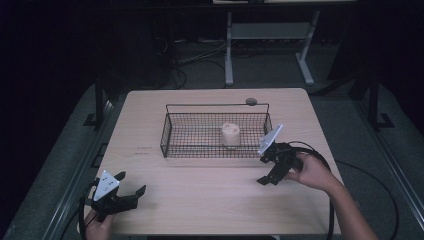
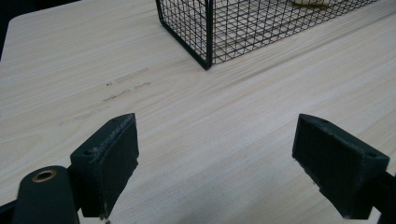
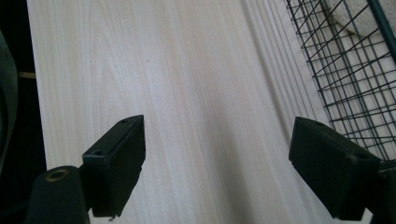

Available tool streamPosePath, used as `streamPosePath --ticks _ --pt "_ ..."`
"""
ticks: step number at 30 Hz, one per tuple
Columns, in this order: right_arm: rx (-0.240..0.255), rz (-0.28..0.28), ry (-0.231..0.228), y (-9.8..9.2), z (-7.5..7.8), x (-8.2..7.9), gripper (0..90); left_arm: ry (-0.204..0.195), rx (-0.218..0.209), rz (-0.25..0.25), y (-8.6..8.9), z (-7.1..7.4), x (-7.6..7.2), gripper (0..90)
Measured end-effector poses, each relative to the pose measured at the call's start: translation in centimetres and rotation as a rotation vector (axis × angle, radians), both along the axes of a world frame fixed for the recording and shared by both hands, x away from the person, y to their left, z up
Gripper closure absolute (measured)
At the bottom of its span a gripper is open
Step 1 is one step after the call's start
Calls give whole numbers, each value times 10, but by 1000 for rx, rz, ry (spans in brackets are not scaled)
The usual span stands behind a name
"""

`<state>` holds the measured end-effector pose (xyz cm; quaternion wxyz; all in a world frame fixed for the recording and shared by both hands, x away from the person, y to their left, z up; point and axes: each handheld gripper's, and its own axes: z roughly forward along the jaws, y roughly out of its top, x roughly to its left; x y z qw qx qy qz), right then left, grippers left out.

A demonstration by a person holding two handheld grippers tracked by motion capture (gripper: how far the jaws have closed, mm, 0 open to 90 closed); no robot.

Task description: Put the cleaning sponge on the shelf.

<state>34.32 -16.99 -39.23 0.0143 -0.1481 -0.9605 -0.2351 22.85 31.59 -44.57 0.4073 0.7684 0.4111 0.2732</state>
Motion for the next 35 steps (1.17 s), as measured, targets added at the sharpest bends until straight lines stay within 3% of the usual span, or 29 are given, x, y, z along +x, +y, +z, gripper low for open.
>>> streamPosePath --ticks 23,35 --pt "5 -13 -2 -17 -15 -24 180 -1 1 1 0 0 0 137" --pt "18 -20 -26 -24 -23 -42 180 0 1 0 -1 0 0 137"
